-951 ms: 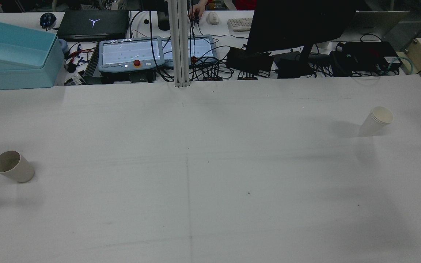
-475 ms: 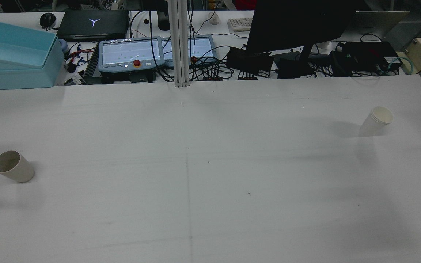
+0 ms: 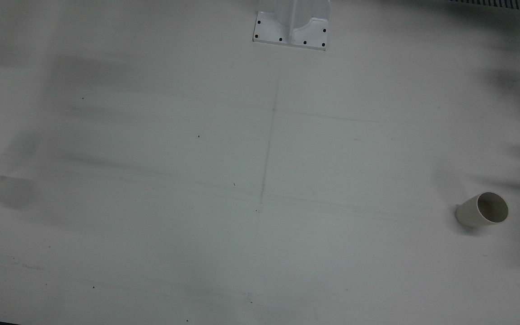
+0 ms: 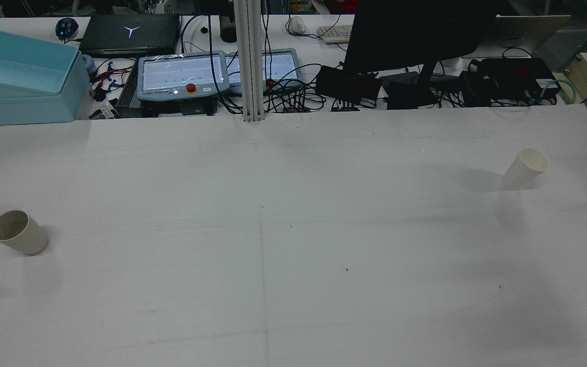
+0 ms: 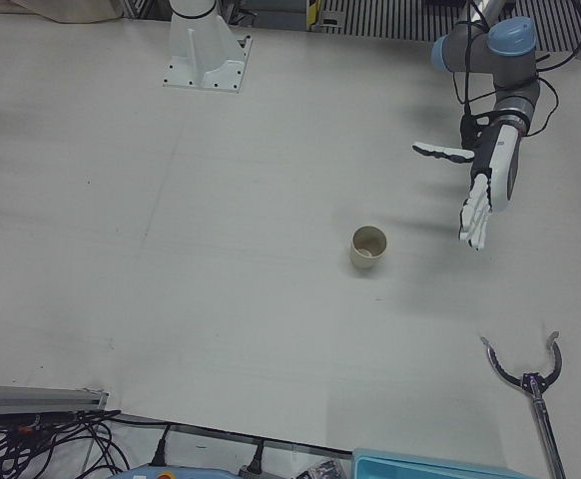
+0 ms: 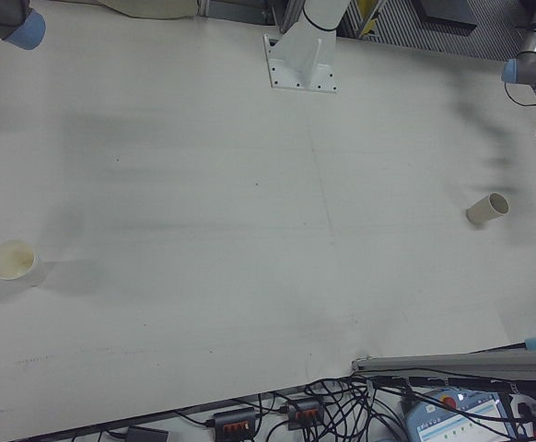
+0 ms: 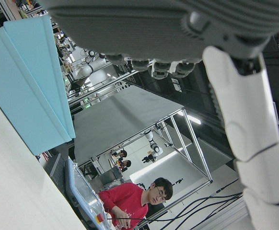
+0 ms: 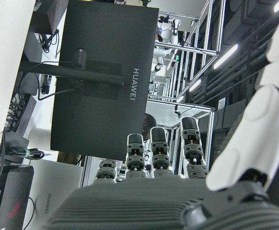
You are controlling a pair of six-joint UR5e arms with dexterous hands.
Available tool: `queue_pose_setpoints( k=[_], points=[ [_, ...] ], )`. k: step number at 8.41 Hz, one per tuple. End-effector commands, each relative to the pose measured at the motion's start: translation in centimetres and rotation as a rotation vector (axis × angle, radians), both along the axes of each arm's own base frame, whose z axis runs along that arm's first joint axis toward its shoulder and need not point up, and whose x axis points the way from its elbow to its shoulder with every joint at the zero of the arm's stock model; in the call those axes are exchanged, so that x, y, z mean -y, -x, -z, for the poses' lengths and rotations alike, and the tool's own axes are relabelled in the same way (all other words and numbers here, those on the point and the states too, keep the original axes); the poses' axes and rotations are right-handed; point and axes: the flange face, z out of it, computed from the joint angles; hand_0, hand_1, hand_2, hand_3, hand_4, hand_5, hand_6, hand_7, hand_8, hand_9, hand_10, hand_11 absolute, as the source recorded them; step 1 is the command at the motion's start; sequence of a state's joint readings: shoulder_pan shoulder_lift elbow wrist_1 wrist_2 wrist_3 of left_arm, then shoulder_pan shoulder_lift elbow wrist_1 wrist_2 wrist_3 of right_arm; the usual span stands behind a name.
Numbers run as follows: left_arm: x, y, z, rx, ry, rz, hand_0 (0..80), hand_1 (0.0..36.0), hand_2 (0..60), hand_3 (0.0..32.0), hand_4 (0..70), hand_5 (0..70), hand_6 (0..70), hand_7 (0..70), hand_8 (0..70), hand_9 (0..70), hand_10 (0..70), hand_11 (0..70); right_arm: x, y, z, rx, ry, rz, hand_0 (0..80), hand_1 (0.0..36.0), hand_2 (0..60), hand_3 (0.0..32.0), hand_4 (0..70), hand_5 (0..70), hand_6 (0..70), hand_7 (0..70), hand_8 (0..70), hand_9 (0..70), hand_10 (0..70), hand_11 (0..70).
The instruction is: Pour water
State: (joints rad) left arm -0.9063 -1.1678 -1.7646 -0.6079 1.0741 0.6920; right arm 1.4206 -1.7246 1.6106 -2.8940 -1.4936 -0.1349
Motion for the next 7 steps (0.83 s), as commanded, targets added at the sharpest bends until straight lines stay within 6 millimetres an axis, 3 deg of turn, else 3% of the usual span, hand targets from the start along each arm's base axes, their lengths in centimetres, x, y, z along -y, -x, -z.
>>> queue_pose_setpoints(
  k=[1, 2, 3, 5, 6, 7],
  points=[
    [1.6, -4.6, -1.3, -0.005, -0.001, -0.055, 60.3, 22.7, 0.1, 0.0, 12.6, 0.0, 4.3, 5.5, 0.0, 0.0, 1.5, 4.8, -0.2, 0.0, -0.3, -0.004, 0.006, 0.000, 47.3, 10.7, 9.1, 0.0, 27.3, 14.9, 12.7, 24.3, 12.6, 16.8, 3.9, 6.4],
    [2.3, -7.3, -2.7, -0.007, 0.011, -0.082, 56.8, 18.9, 0.0, 0.0, 12.0, 0.0, 4.4, 5.7, 2.0, 0.0, 0.0, 1.4, -0.2, 0.0, -0.3, -0.006, 0.007, 0.000, 47.1, 10.5, 9.1, 0.0, 27.1, 14.8, 12.6, 24.4, 12.9, 16.8, 3.9, 6.3],
    [2.4, -8.5, -3.3, -0.009, 0.022, -0.087, 55.8, 18.2, 0.0, 0.0, 11.1, 0.0, 4.0, 5.4, 2.2, 0.0, 0.0, 1.4, -0.1, 0.0, -0.4, -0.004, 0.007, 0.000, 46.8, 9.8, 8.9, 0.0, 27.2, 14.8, 12.8, 24.6, 13.2, 17.0, 4.0, 6.4],
    [2.8, -9.3, -3.3, 0.009, 0.037, -0.092, 58.6, 21.5, 0.0, 0.0, 11.4, 0.0, 3.8, 6.1, 0.0, 0.0, 1.8, 5.1, -0.3, 0.1, -1.0, -0.006, 0.020, 0.002, 45.7, 8.4, 10.3, 0.0, 27.9, 14.5, 13.0, 24.7, 13.8, 17.5, 4.4, 6.8],
    [3.1, -9.6, -3.7, 0.015, 0.038, -0.089, 56.3, 18.5, 0.0, 0.0, 12.0, 0.0, 4.3, 6.5, 2.2, 0.0, 0.5, 2.9, -0.1, 0.2, -0.9, -0.006, 0.018, 0.003, 45.8, 8.5, 10.4, 0.0, 27.7, 14.4, 12.9, 24.5, 13.7, 17.5, 4.5, 6.8],
    [3.3, -9.8, -4.1, 0.014, 0.037, -0.089, 56.2, 18.7, 0.0, 0.0, 11.5, 0.0, 4.0, 6.1, 1.2, 0.0, 1.0, 3.6, 0.1, 0.3, -1.1, -0.006, 0.021, 0.006, 45.9, 8.6, 10.3, 0.0, 27.3, 14.2, 12.7, 24.3, 13.6, 17.3, 4.4, 6.8]
  ],
)
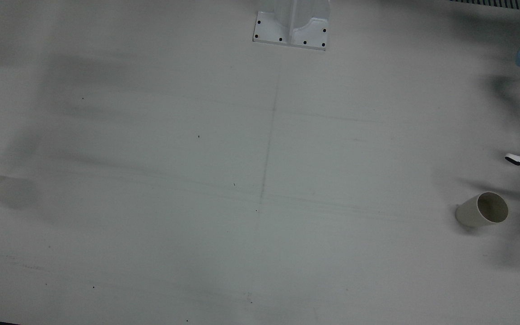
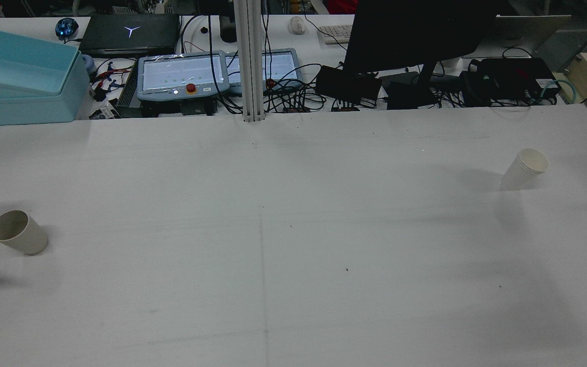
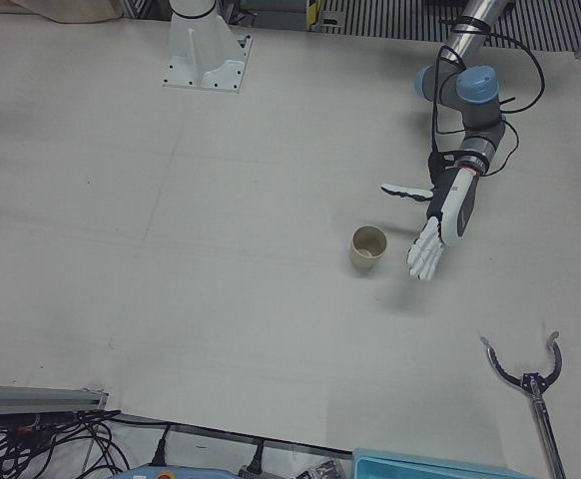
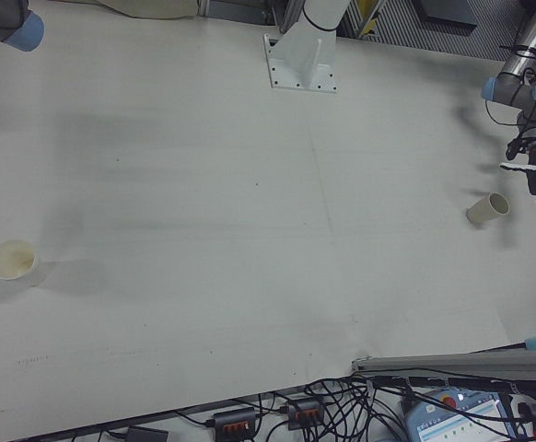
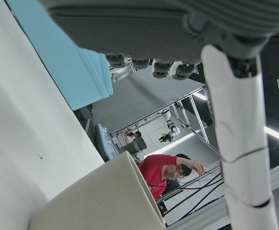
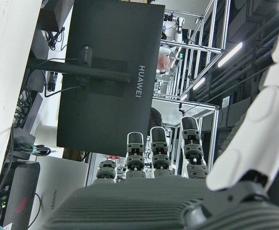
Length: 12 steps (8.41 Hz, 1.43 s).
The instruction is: Pour water
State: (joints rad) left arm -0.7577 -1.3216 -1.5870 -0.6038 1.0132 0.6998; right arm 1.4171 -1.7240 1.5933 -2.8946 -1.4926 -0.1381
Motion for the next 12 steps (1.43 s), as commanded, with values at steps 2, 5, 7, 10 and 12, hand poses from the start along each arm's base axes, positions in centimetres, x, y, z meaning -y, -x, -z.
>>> queue_pose_setpoints(
  k=[2, 5, 7, 10, 12],
  points=[
    [0.6, -0.4, -1.9, 0.008, 0.019, 0.027, 58.7, 21.6, 0.2, 0.0, 12.2, 0.0, 3.9, 5.8, 0.0, 0.0, 2.0, 5.5, 0.5, 0.6, -0.4, -0.001, 0.006, 0.010, 45.9, 8.6, 9.8, 0.0, 27.2, 14.1, 12.6, 24.1, 13.6, 17.4, 4.5, 7.0],
    [0.7, -0.6, -1.9, 0.013, 0.023, 0.028, 55.9, 18.7, 0.0, 0.0, 13.9, 0.0, 5.0, 6.8, 0.5, 0.0, 1.5, 4.4, 0.5, 0.7, -0.4, -0.001, 0.007, 0.012, 45.7, 8.5, 10.3, 0.0, 27.3, 14.2, 12.8, 24.2, 13.8, 17.5, 4.6, 7.1],
    [1.5, -1.4, -3.2, 0.012, 0.023, 0.031, 53.7, 16.0, 0.0, 0.0, 14.5, 0.0, 5.4, 7.5, 2.5, 0.1, 0.6, 2.7, 0.5, 0.7, -0.4, -0.001, 0.007, 0.012, 45.8, 8.5, 10.0, 0.0, 27.2, 14.2, 12.8, 24.3, 13.8, 17.6, 4.6, 7.0],
    [2.1, -2.4, -3.4, 0.024, 0.023, 0.026, 53.1, 16.0, 0.0, 0.0, 13.0, 0.0, 5.0, 7.0, 1.2, 0.0, 1.3, 3.8, 0.4, 0.6, -0.4, 0.002, 0.006, 0.009, 45.9, 8.7, 10.0, 0.0, 27.1, 14.3, 12.7, 24.3, 13.7, 17.6, 4.6, 7.1],
    [0.1, -5.1, -3.9, 0.000, 0.048, 0.016, 51.7, 14.9, 0.0, 0.0, 11.6, 0.0, 4.7, 6.9, 1.4, 0.0, 1.0, 3.2, 0.3, 0.5, -0.6, 0.002, 0.009, 0.009, 46.4, 9.2, 9.0, 0.0, 26.8, 14.4, 12.4, 23.9, 13.6, 17.2, 4.3, 6.7]
  ],
)
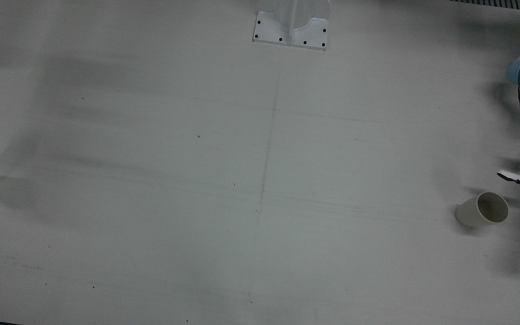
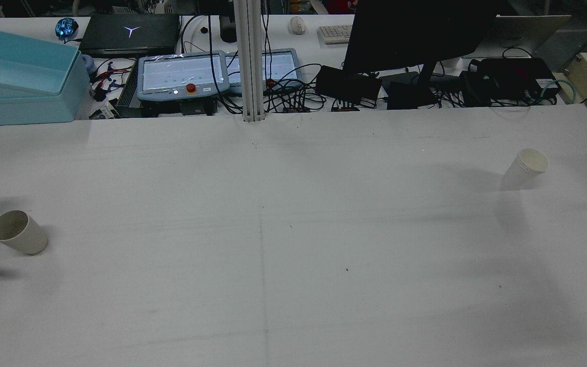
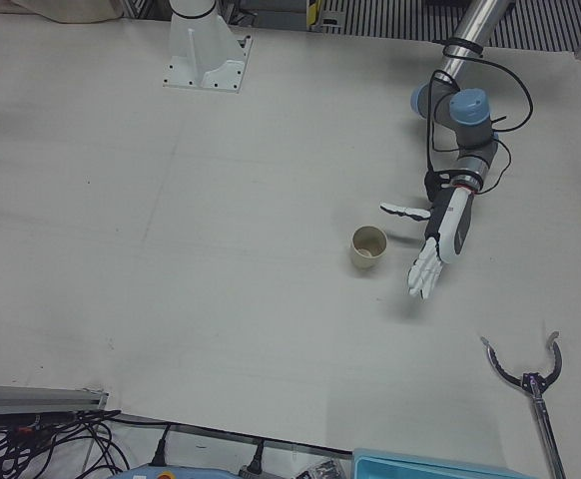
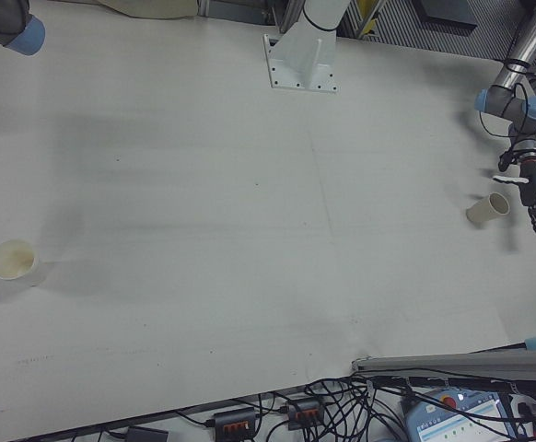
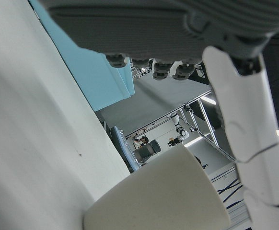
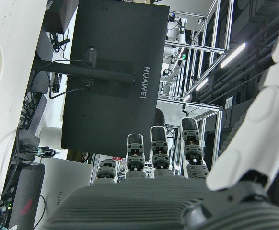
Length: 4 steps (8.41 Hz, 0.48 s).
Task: Pour water
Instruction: 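Move the left hand to the white paper cup nearest it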
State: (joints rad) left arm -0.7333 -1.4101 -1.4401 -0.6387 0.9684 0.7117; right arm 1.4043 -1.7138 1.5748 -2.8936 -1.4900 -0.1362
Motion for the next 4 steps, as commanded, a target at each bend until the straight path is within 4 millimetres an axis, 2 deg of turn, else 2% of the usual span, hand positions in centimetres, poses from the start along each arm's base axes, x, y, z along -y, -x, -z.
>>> queue_pose_setpoints(
  k=[1, 4],
  points=[
    [-2.35, -3.80, -0.37, -0.035, 0.027, -0.022, 51.5, 14.8, 0.0, 0.0, 11.1, 0.0, 4.4, 6.7, 1.0, 0.0, 1.0, 3.2, -0.08, -0.17, -0.02, 0.003, 0.000, -0.003, 46.4, 9.4, 9.0, 0.0, 26.4, 14.3, 12.3, 23.7, 13.6, 17.0, 4.3, 6.7],
    [-2.19, -3.91, 0.11, -0.058, 0.031, -0.024, 52.8, 15.5, 0.0, 0.0, 11.8, 0.0, 4.5, 7.1, 1.6, 0.0, 0.2, 2.1, -0.02, -0.38, 0.25, 0.009, -0.007, -0.008, 46.4, 9.2, 8.8, 0.0, 25.9, 14.0, 12.0, 23.3, 13.5, 16.9, 4.2, 6.6]
  ],
)
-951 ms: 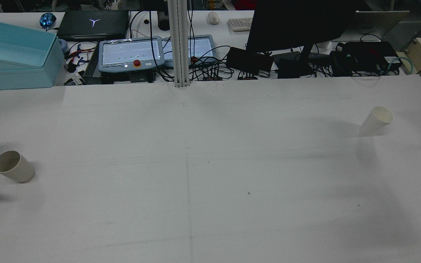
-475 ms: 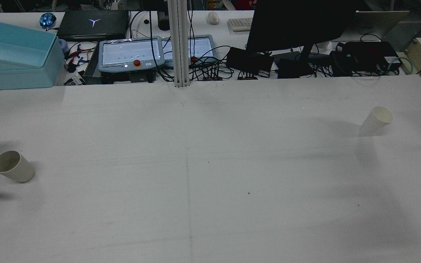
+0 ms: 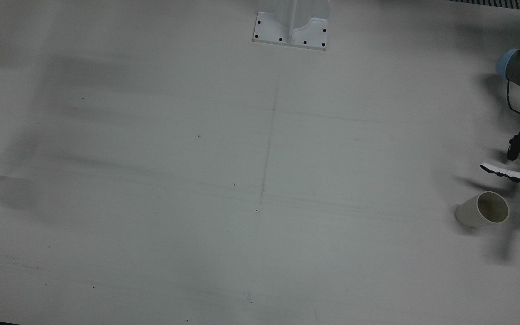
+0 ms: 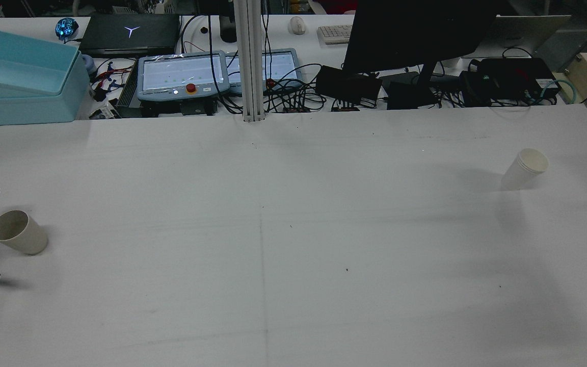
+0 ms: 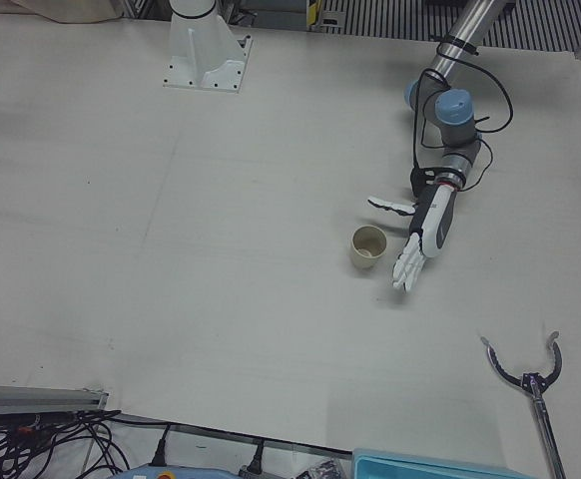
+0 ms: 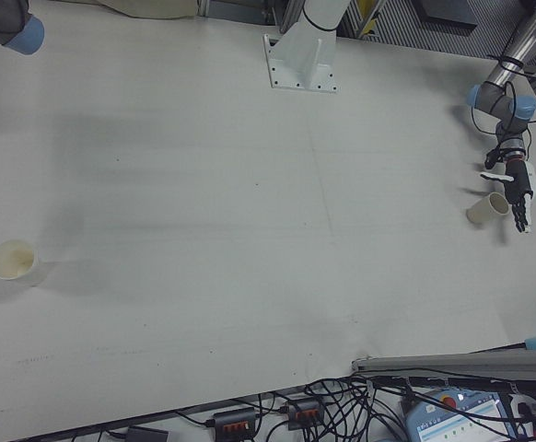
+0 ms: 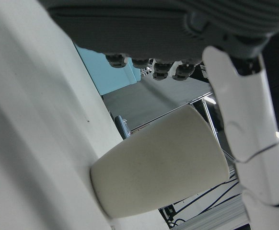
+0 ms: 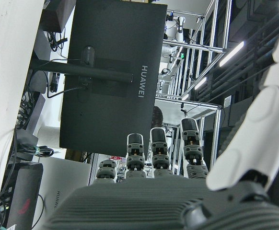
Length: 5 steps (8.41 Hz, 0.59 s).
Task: Pour water
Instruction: 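Move the left hand to the white paper cup nearest it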
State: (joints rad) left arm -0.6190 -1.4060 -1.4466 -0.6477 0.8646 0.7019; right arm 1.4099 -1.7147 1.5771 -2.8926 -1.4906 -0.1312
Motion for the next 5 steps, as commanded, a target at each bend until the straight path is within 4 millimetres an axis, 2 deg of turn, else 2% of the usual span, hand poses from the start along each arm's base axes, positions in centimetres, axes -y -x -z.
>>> queue_pose_setpoints(
  k=[1, 2, 3, 5],
  points=[
    [0.01, 0.04, 0.09, -0.026, 0.018, -0.003, 53.1, 15.8, 0.0, 0.0, 12.2, 0.0, 4.9, 7.5, 1.8, 0.1, 0.0, 1.9, -0.15, -0.16, -0.03, 0.003, -0.002, -0.004, 46.4, 9.2, 8.8, 0.0, 25.8, 14.1, 11.9, 23.4, 13.5, 16.9, 4.1, 6.5],
    [-0.03, 0.12, -0.07, -0.022, 0.024, -0.002, 51.7, 13.7, 0.0, 0.0, 12.7, 0.0, 5.2, 8.1, 3.9, 0.2, 0.0, 0.9, -0.06, -0.07, 0.03, 0.003, -0.003, -0.001, 46.3, 9.2, 8.8, 0.0, 25.4, 13.9, 11.7, 23.0, 13.3, 16.6, 4.0, 6.4],
    [-0.11, 0.17, -0.28, -0.011, 0.038, 0.015, 51.9, 13.6, 0.0, 0.0, 12.5, 0.0, 4.9, 8.2, 4.3, 0.2, 0.0, 0.5, 0.04, 0.02, 0.10, 0.003, -0.005, 0.001, 46.2, 9.1, 8.6, 0.0, 25.2, 13.9, 11.6, 22.9, 13.3, 16.6, 4.0, 6.4],
    [0.29, -0.59, -0.05, 0.012, 0.054, 0.022, 53.1, 15.8, 0.0, 0.0, 12.8, 0.0, 5.1, 8.5, 1.9, 0.3, 0.9, 3.2, 0.00, 0.01, 0.01, 0.003, -0.002, 0.001, 46.2, 9.1, 8.8, 0.0, 25.5, 13.9, 11.8, 23.2, 13.4, 16.8, 4.1, 6.5]
  ],
)
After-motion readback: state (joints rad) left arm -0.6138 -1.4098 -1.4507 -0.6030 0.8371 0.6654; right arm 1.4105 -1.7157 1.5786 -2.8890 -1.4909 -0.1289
